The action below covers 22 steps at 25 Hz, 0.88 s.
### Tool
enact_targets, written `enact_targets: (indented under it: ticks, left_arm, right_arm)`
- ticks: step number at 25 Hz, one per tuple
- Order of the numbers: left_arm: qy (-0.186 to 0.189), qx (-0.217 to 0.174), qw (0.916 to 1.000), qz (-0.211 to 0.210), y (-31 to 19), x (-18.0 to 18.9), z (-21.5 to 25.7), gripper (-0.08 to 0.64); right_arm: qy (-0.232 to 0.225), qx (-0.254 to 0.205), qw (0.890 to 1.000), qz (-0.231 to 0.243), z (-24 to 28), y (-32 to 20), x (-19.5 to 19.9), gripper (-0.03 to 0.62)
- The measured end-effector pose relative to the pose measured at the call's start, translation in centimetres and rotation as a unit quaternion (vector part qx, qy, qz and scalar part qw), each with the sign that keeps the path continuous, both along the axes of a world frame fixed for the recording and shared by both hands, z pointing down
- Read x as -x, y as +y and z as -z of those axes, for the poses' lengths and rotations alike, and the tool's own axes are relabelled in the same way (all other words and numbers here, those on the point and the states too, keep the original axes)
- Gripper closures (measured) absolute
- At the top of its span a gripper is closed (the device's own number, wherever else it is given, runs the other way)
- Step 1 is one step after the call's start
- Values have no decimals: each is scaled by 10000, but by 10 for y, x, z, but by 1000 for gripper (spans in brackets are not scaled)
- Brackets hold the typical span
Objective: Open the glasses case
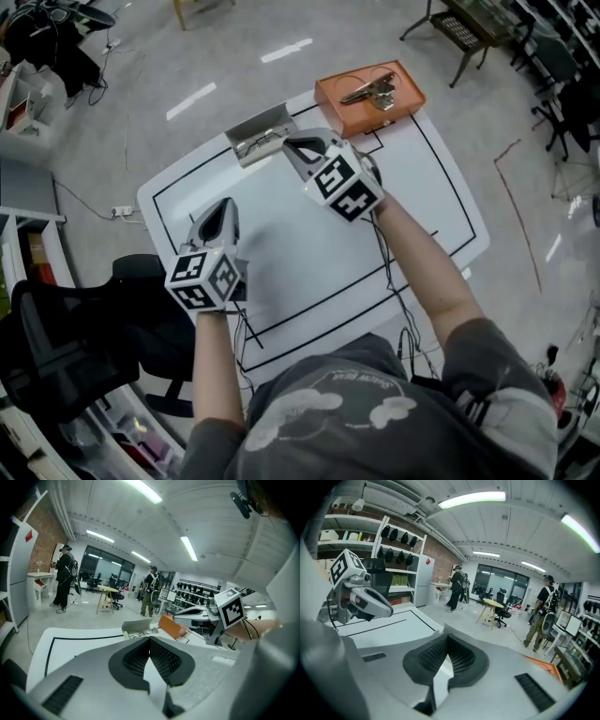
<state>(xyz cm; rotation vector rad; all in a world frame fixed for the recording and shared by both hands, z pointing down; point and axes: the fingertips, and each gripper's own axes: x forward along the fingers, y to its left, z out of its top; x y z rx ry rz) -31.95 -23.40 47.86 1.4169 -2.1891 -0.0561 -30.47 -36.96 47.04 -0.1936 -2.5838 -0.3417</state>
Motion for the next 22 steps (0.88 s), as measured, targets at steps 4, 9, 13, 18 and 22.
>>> enact_targets:
  ticks: [4,9,13,18,22]
  left_arm:
    - [-1,-135,9997,-179,28,-16,11,558]
    - [-20,-349,9986,-400,58,-38,27,558]
    - [-45,-501,9975,-503,88,-54,46,558]
    - [-89,-617,9951,-768,121,-78,76,558]
    - [-172,-658,9931,-956,144,-97,90,558]
  right_arm:
    - [-128,136,9987,-473,15,20,-31,594]
    - [-280,410,9934,-1036,38,41,-70,594]
    - [-412,510,9896,-1280,60,69,-103,594]
    - [-567,523,9843,-1587,98,104,-143,594]
    - [-660,503,9804,-1784,112,130,-171,594]
